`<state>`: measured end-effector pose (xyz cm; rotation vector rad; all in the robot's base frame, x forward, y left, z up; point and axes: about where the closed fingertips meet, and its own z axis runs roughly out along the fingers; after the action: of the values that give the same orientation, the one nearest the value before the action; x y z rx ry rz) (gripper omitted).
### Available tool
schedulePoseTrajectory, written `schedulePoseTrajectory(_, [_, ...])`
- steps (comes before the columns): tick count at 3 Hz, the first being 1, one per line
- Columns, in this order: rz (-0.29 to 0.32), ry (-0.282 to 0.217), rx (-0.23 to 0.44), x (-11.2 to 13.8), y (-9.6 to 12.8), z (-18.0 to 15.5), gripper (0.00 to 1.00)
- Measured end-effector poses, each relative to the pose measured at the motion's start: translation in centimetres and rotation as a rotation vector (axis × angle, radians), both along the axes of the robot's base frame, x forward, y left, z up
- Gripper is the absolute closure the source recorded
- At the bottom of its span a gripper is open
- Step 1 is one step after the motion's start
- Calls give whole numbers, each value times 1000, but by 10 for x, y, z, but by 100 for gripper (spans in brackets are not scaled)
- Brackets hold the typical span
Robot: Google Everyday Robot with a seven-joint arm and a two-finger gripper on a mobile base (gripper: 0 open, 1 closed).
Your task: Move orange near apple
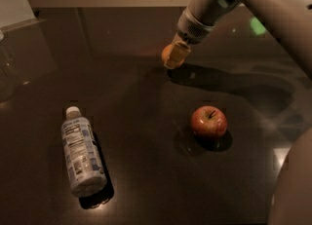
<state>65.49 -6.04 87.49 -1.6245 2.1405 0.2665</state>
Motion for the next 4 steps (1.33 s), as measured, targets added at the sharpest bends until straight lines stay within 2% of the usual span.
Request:
schedulePoseTrajectory(1, [25, 40, -65, -21, -18, 11, 100])
schedulePoseTrajectory(2, [-7, 106, -87, -48, -32, 15, 100])
schedulePoseTrajectory(4, [-102, 239, -58, -95, -41, 3, 100])
